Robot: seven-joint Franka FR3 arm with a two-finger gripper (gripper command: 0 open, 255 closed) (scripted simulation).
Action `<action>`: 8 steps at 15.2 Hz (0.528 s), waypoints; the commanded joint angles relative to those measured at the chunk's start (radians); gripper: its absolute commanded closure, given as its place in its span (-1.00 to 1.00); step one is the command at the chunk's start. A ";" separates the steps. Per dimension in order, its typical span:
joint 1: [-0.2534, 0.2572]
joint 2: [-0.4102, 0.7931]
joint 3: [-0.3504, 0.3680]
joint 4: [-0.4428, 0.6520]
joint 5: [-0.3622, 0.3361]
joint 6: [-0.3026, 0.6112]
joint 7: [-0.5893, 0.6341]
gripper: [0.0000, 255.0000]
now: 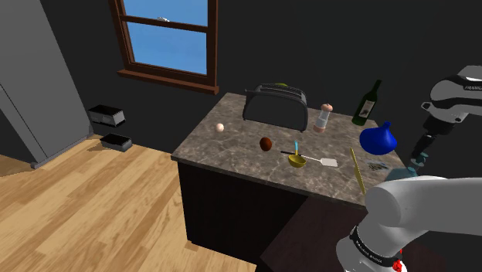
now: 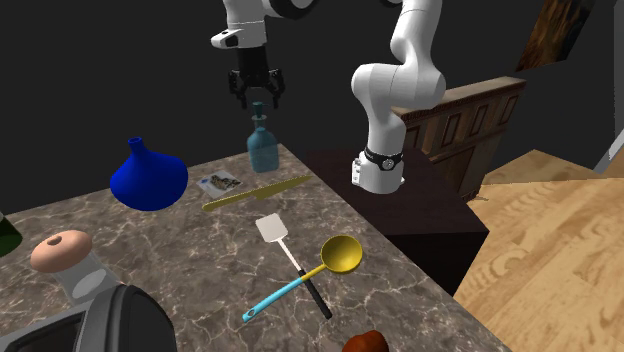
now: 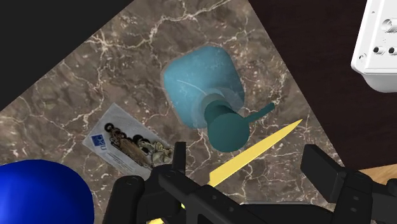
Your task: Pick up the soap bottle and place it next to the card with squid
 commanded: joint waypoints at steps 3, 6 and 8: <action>0.005 -0.012 0.056 0.090 0.040 -0.107 -0.008 -1.00; 0.005 -0.012 0.056 0.090 0.040 -0.107 -0.008 -1.00; 0.005 -0.012 0.056 0.090 0.040 -0.107 -0.008 -1.00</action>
